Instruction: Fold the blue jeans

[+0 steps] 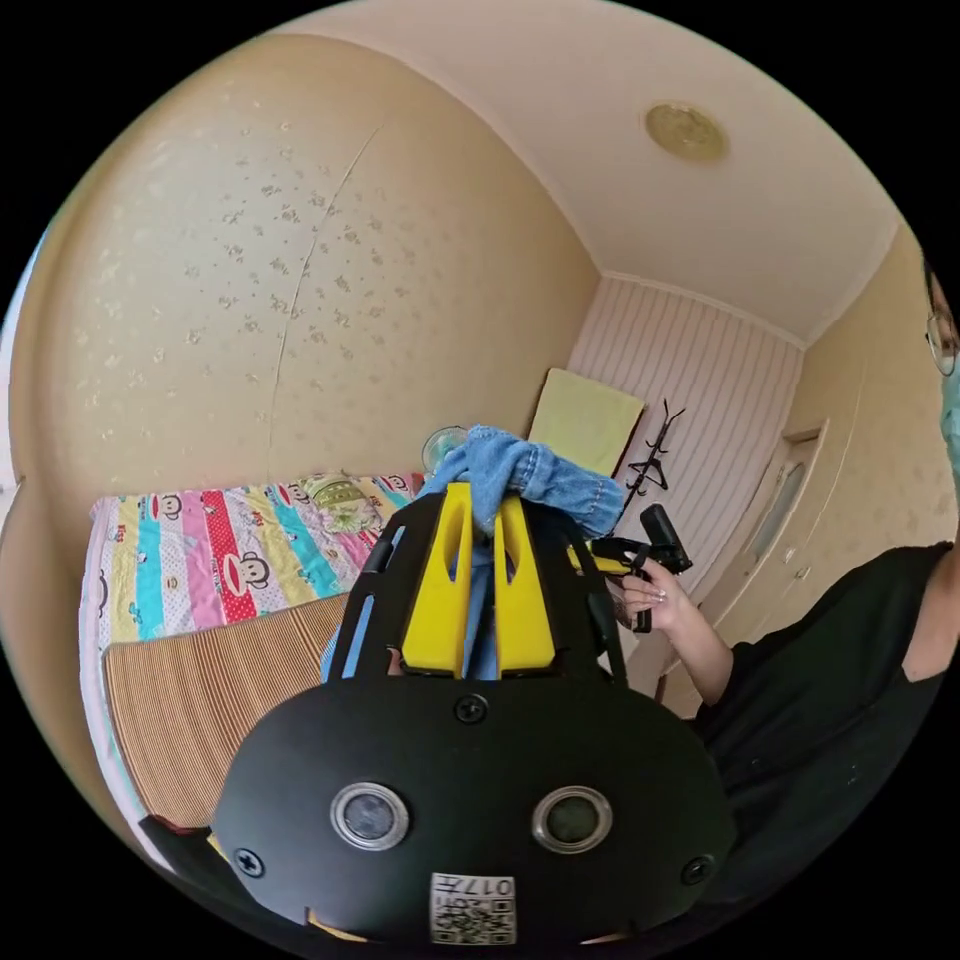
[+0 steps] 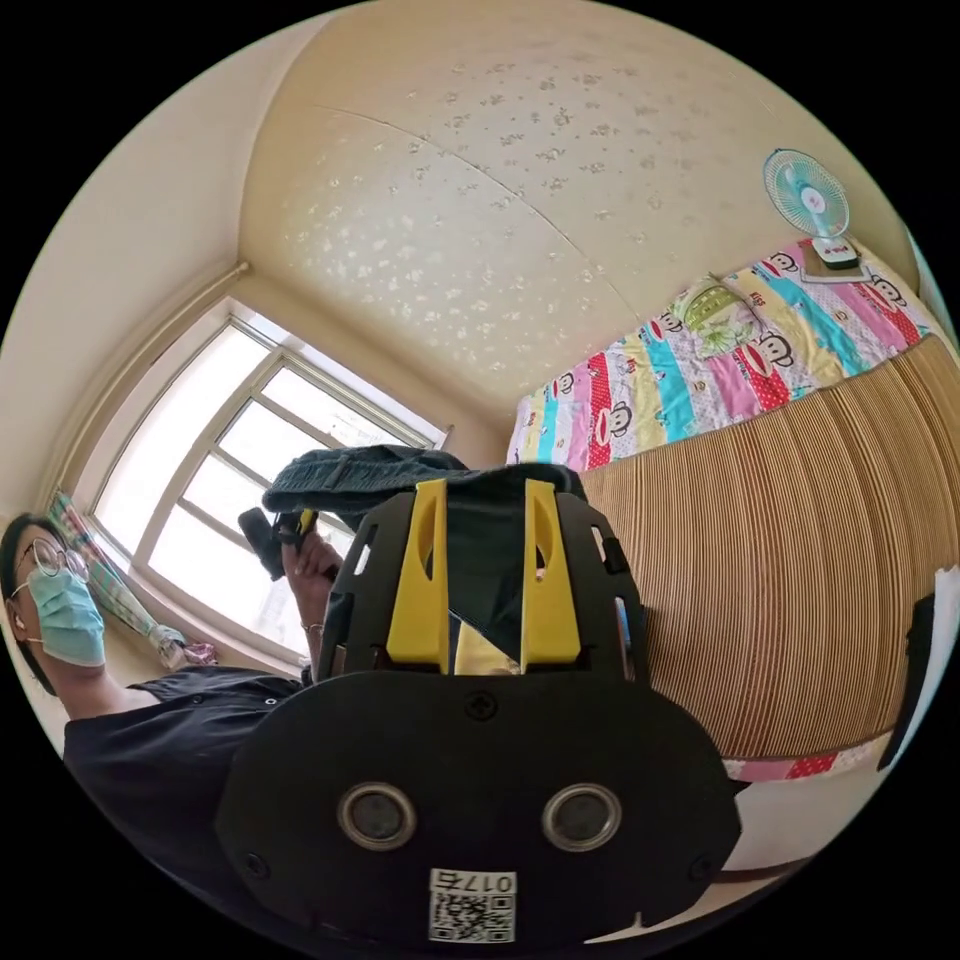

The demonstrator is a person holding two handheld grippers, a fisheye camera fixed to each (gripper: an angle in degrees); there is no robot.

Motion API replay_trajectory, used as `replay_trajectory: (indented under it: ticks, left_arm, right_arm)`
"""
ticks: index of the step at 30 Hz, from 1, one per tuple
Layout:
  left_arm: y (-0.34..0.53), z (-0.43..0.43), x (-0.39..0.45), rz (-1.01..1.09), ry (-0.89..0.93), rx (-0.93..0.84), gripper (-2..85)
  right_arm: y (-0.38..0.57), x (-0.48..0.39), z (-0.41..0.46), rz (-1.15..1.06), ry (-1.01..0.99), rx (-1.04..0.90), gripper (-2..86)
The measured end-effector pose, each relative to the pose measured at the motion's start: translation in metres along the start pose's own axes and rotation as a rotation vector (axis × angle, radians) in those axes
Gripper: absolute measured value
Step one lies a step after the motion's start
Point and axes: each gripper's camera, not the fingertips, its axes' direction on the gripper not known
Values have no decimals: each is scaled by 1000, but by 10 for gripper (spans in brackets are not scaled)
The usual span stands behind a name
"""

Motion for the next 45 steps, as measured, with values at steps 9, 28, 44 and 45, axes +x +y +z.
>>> replay_trajectory:
  ticks: [9, 28, 44, 45]
  left_arm:
    - [9, 87, 37, 60, 28, -161, 20]
    - [-3, 142, 97, 291, 377, -340, 13]
    - [-24, 152, 123, 381, 574, -358, 63]
    - [-28, 140, 115, 380, 592, -333, 67]
  right_arm:
    - [-28, -41, 78, -152, -539, -402, 119]
    - [-183, 20, -52, 9, -649, -164, 208]
    - [-202, 40, -104, -140, -1067, -159, 68]
    - [-205, 38, -111, -166, -1077, -145, 65]
